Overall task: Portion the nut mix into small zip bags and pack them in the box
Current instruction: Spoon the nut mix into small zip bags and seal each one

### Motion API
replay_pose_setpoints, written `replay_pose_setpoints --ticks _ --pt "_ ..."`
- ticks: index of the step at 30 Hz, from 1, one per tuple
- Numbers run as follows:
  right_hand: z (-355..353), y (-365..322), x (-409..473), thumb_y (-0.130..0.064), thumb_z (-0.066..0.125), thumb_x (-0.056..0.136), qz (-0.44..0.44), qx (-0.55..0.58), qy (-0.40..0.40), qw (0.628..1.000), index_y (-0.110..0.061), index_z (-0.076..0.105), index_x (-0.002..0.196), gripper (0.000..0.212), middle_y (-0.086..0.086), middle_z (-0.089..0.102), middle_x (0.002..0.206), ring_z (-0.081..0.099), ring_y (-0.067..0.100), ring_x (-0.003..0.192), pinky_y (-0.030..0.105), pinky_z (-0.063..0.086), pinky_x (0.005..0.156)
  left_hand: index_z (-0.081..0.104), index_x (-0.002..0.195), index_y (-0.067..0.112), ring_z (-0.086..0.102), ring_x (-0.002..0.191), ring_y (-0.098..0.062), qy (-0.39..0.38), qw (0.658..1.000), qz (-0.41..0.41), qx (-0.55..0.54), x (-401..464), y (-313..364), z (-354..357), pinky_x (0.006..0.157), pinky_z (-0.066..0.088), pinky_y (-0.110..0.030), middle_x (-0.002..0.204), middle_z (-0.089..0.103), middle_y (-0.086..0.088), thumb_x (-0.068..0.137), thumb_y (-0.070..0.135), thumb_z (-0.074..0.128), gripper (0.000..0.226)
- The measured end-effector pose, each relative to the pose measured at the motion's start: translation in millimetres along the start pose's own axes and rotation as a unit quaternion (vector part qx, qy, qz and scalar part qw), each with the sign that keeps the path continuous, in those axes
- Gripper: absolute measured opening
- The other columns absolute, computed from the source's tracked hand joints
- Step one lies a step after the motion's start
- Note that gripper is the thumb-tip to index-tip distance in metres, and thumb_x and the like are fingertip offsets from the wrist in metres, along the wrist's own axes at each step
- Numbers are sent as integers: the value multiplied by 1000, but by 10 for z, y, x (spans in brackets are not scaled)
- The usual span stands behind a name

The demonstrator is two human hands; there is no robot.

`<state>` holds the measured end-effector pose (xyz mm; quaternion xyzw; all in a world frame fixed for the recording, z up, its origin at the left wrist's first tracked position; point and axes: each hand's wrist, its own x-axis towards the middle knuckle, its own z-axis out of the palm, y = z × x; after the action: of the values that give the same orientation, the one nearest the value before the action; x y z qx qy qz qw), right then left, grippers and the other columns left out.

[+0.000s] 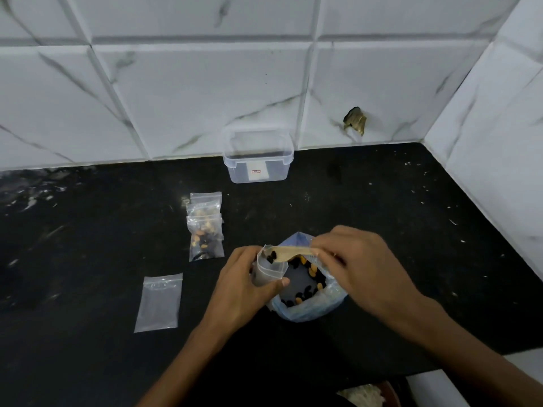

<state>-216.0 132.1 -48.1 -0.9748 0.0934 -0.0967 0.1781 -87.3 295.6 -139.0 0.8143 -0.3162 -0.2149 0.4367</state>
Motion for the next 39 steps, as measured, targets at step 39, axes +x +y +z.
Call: replay_pose_setpoints --ticks 39 --pt "1065 365 157 -15 53 95 255 156 -177 938 -22 66 83 19 -6 63 76 60 1 67 15 46 60 62 111 38 61 95 13 -59 993 -67 -74 -66 19 21 70 46 -2 105 69 15 79 30 80 38"
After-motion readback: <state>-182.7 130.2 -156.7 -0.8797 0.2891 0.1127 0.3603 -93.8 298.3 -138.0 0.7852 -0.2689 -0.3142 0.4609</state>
